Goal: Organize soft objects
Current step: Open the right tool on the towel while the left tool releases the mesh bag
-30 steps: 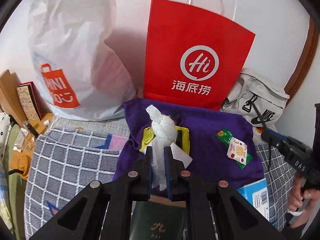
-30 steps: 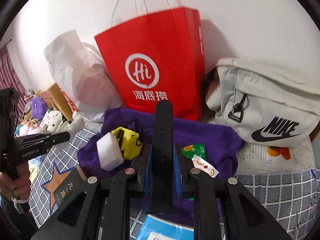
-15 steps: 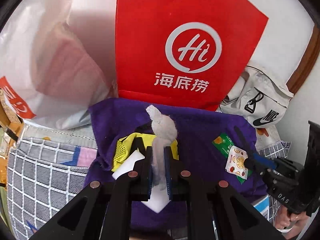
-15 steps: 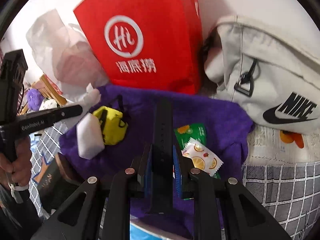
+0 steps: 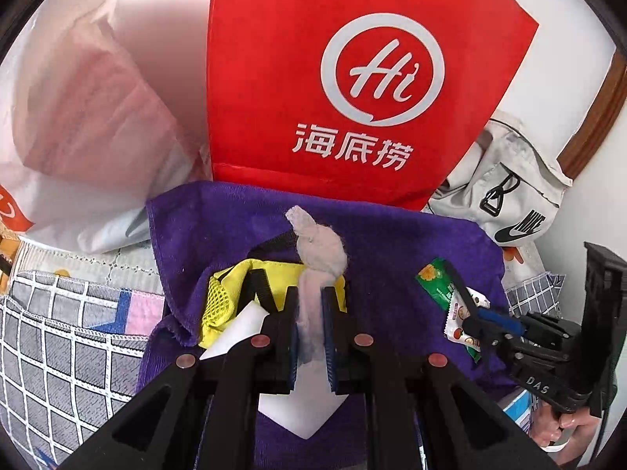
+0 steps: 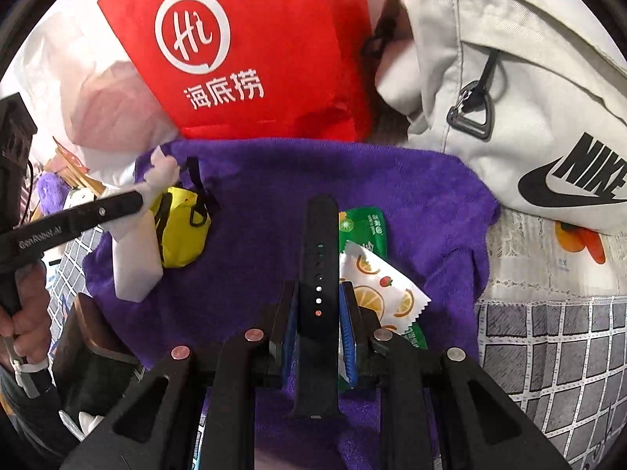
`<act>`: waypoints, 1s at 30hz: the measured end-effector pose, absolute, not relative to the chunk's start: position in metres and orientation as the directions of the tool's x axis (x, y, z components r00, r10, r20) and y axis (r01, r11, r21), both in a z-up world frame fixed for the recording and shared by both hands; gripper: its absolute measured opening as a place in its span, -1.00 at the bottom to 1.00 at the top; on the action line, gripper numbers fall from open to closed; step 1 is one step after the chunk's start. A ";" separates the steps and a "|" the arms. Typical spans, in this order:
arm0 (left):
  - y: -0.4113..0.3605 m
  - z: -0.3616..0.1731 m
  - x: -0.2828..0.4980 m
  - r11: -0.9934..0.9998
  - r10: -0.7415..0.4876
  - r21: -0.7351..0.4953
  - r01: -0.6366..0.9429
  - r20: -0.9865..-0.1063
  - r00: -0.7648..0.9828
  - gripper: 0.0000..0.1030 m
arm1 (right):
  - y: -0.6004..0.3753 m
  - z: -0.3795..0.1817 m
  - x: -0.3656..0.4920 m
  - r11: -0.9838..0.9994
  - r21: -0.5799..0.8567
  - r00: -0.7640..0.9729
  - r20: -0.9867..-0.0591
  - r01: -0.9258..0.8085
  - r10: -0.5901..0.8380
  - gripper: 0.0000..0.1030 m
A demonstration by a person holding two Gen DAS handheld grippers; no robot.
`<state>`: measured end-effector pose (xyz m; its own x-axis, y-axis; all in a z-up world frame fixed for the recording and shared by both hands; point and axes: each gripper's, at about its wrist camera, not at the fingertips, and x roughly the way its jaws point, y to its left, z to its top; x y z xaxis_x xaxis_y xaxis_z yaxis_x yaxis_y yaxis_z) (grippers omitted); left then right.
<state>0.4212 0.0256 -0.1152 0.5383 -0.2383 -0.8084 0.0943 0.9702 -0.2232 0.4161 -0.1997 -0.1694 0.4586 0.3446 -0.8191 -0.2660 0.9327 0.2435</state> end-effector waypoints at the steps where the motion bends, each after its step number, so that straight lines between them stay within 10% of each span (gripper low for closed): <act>1: 0.026 -0.115 0.421 0.970 -0.240 -0.224 0.096 -0.808 0.539 -0.79 | -0.200 -0.170 0.417 0.932 0.250 0.454 -0.821 -0.261 0.347 -0.59; 18: 0.036 -0.068 0.381 0.984 -0.172 -0.164 0.069 -0.789 0.590 -0.43 | -0.193 -0.119 0.371 0.923 0.248 0.524 -0.766 -0.294 0.372 0.02; 30: 0.058 -0.040 0.300 0.990 -0.122 -0.139 0.022 -0.764 0.634 -0.42 | -0.187 -0.104 0.282 0.921 0.262 0.522 -0.763 -0.287 0.380 0.02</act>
